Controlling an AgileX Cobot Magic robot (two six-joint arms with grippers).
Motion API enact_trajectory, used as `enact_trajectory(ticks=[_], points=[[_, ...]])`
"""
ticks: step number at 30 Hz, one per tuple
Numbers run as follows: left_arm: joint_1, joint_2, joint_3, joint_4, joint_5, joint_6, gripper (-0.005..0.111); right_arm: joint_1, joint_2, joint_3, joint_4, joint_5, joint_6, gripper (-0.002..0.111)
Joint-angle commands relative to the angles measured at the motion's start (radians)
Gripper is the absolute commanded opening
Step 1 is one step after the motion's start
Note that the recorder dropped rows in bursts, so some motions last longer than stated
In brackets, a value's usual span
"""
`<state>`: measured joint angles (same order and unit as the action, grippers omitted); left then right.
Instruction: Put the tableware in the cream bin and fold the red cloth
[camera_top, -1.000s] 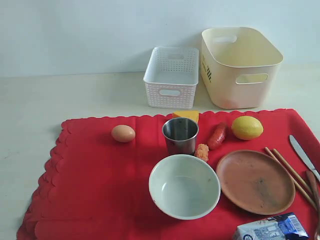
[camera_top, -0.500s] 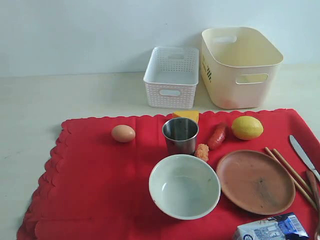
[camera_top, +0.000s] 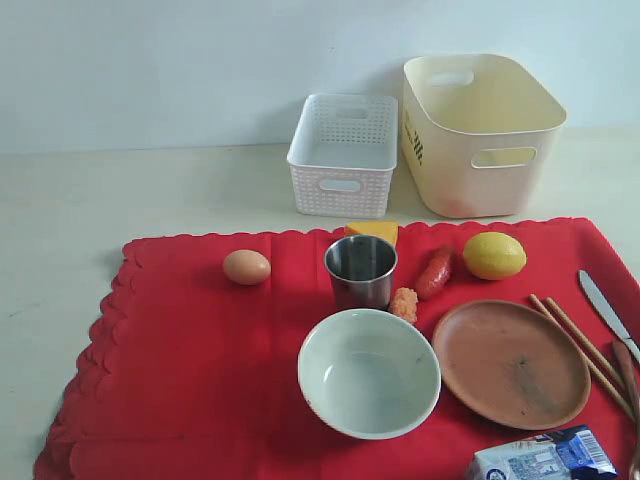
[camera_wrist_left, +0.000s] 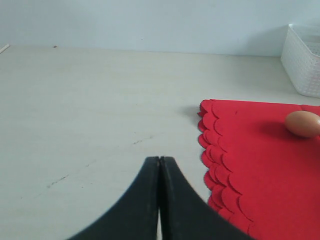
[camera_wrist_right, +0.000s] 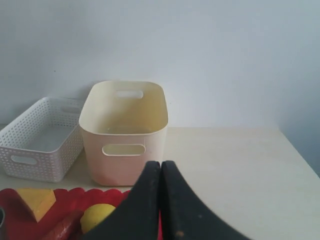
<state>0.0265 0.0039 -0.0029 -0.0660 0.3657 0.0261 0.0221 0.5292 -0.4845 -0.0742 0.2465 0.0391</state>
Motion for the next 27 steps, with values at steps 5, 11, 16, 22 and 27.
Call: enact_trajectory(ticks=[5,11,16,22,27], points=[[-0.006,-0.004,0.003,0.002,-0.013,-0.003,0.000,0.001,0.089,-0.073,-0.003,-0.010,-0.001,0.000],[-0.006,-0.004,0.003,0.002,-0.013,-0.003,0.000,0.001,0.088,-0.073,-0.003,-0.008,-0.001,0.000],[-0.006,-0.004,0.003,0.002,-0.013,-0.003,0.000,0.001,0.088,-0.073,-0.003,-0.010,-0.001,0.000],[-0.006,-0.004,0.003,0.002,-0.013,-0.003,0.000,0.001,0.088,-0.073,-0.003,-0.041,-0.001,0.000],[-0.006,-0.004,0.003,0.002,-0.013,-0.003,0.000,0.001,0.088,-0.071,0.027,-0.036,0.048,0.000]])
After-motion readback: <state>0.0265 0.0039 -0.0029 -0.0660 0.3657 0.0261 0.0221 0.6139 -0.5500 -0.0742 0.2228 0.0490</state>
